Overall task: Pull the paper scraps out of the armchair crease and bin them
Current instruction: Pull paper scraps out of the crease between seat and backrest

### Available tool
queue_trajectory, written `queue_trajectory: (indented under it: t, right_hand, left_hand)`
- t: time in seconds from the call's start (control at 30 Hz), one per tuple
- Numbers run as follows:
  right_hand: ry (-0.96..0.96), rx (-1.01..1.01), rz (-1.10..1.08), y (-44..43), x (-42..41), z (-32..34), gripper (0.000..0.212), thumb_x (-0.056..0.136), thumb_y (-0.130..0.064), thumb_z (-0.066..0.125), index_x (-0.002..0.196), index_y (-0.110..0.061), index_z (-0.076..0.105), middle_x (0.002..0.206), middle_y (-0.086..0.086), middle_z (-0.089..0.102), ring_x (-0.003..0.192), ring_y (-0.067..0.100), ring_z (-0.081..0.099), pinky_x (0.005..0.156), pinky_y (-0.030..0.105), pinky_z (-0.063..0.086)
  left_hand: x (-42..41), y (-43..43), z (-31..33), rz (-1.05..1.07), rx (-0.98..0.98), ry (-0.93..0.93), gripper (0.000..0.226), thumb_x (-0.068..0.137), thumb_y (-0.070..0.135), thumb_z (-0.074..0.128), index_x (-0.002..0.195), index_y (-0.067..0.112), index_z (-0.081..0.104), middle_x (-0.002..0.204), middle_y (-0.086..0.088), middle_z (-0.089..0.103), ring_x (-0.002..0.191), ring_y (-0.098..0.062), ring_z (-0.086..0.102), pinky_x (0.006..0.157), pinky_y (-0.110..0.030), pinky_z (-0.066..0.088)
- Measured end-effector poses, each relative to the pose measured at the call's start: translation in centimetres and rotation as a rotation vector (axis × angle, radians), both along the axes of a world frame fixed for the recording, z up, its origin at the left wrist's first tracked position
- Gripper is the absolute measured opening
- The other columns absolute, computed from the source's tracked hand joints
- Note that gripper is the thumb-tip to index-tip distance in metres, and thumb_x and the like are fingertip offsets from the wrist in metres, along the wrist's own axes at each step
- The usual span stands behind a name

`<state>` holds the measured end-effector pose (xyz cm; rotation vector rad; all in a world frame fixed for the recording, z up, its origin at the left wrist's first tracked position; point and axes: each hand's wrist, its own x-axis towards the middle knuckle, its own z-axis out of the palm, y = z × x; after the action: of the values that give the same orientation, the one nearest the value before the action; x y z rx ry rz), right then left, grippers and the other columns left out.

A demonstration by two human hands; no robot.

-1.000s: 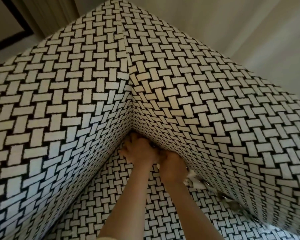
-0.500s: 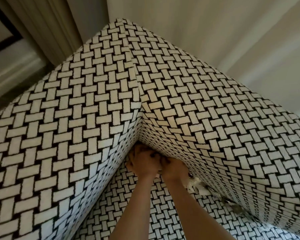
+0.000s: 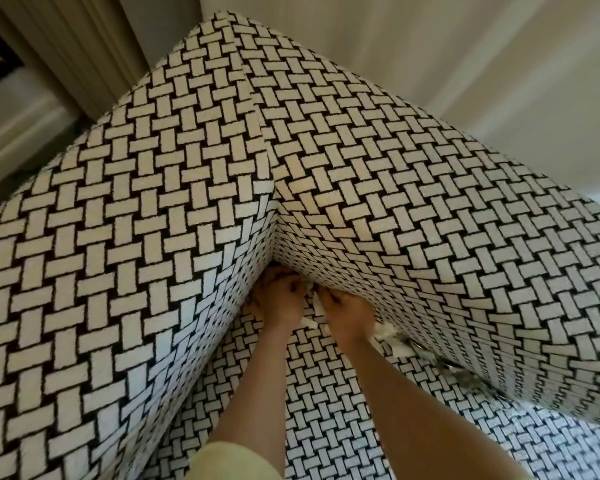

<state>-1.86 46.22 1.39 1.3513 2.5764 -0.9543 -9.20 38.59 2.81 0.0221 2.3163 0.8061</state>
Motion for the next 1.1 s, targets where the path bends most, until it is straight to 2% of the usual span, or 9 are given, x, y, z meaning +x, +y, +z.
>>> queue_trajectory:
  t: [0.2, 0.37, 0.5, 0.63, 0.77, 0.83, 0.9, 1.0, 1.1]
  right_hand:
    - [0.139, 0.272, 0.14, -0.1, 0.4, -1.8, 0.04, 0.084, -0.039, 0.05, 0.059, -0.015, 0.069, 0.043, -0.004, 0.057, 0.037, 0.007, 0.036, 0.04, 0.007, 0.014]
    - [0.236, 0.466, 0.266, 0.2, 0.7, -2.9, 0.037, 0.081, -0.038, 0.045, 0.061, -0.018, 0.069, 0.049, -0.004, 0.06, 0.041, 0.014, 0.054, 0.044, 0.013, 0.036]
    - [0.35, 0.46, 0.317, 0.1, 0.9, -2.9, 0.037, 0.08, -0.038, 0.046, 0.059, -0.02, 0.071, 0.043, -0.006, 0.057, 0.032, 0.01, 0.047, 0.04, 0.01, 0.028]
    - [0.471, 0.267, 0.322, 0.2, 1.0, -2.4, 0.024, 0.086, -0.028, 0.06, 0.07, -0.017, 0.074, 0.044, -0.003, 0.058, 0.033, 0.005, 0.035, 0.039, 0.005, 0.017]
    - [0.47, -0.008, 0.278, 0.5, 1.6, -0.6, 0.02, 0.09, -0.027, 0.058, 0.094, -0.013, 0.072, 0.061, -0.001, 0.063, 0.041, 0.003, 0.042, 0.041, 0.013, 0.033]
    - [0.441, -0.083, 0.296, 0.4, 2.1, 0.2, 0.02, 0.089, -0.028, 0.058, 0.098, -0.016, 0.07, 0.072, -0.001, 0.068, 0.048, 0.002, 0.046, 0.043, 0.015, 0.032]
    - [0.431, -0.219, 0.274, 0.1, 2.6, 1.3, 0.018, 0.089, -0.029, 0.058, 0.096, -0.015, 0.067, 0.076, 0.0, 0.067, 0.052, 0.005, 0.05, 0.046, 0.018, 0.037]
    - [0.429, -0.532, 0.118, -0.8, 2.7, 3.2, 0.01, 0.091, -0.019, 0.052, 0.09, -0.015, 0.061, 0.077, 0.003, 0.063, 0.06, 0.012, 0.051, 0.055, 0.027, 0.044]
    - [0.361, -0.963, -0.075, -0.9, 2.6, 5.0, 0.023, 0.095, -0.019, 0.037, 0.076, -0.013, 0.05, 0.059, -0.001, 0.046, 0.047, 0.011, 0.038, 0.043, 0.022, 0.031]
  left_hand:
    - [0.5, -0.1, -1.9, 0.065, 0.059, 0.084, 0.026, 0.093, 0.026, 0.051, 0.111, 0.018, 0.068, 0.138, 0.0, 0.042, 0.13, -0.025, 0.03, 0.112, -0.036, 0.016]
    - [1.0, -0.6, -2.7, 0.128, 0.264, 0.107, 0.023, 0.092, 0.026, 0.052, 0.101, 0.016, 0.07, 0.125, -0.004, 0.054, 0.119, -0.025, 0.047, 0.107, -0.043, 0.031]
    - [1.1, -0.6, -1.5, 0.272, 0.415, 0.097, 0.024, 0.097, 0.019, 0.044, 0.105, 0.009, 0.065, 0.106, -0.001, 0.062, 0.101, -0.017, 0.054, 0.089, -0.024, 0.038]
    - [2.4, -1.5, 0.6, 0.495, 0.539, 0.144, 0.025, 0.098, 0.011, 0.042, 0.107, 0.004, 0.063, 0.102, -0.008, 0.065, 0.095, -0.016, 0.056, 0.091, -0.025, 0.044]
    - [6.2, -2.4, 2.5, 0.731, 0.598, 0.259, 0.023, 0.097, 0.009, 0.043, 0.105, 0.004, 0.064, 0.091, -0.004, 0.061, 0.089, -0.017, 0.057, 0.069, -0.012, 0.045]
    - [8.0, -2.6, 3.0, 0.773, 0.577, 0.268, 0.021, 0.096, 0.009, 0.046, 0.105, 0.005, 0.065, 0.092, -0.002, 0.061, 0.09, -0.017, 0.059, 0.075, -0.018, 0.048]
    - [9.1, -2.8, 3.6, 0.854, 0.579, 0.268, 0.022, 0.096, 0.007, 0.045, 0.103, 0.003, 0.066, 0.094, -0.003, 0.062, 0.09, -0.017, 0.059, 0.086, -0.027, 0.049]
    - [9.4, -2.4, 4.8, 0.871, 0.547, 0.297, 0.024, 0.097, 0.006, 0.042, 0.101, 0.007, 0.066, 0.094, -0.002, 0.061, 0.088, -0.016, 0.057, 0.078, -0.025, 0.049]
    - [9.9, -1.9, 5.6, 0.805, 0.498, 0.326, 0.023, 0.095, 0.008, 0.046, 0.107, 0.007, 0.065, 0.099, -0.001, 0.061, 0.096, -0.016, 0.058, 0.088, -0.028, 0.048]
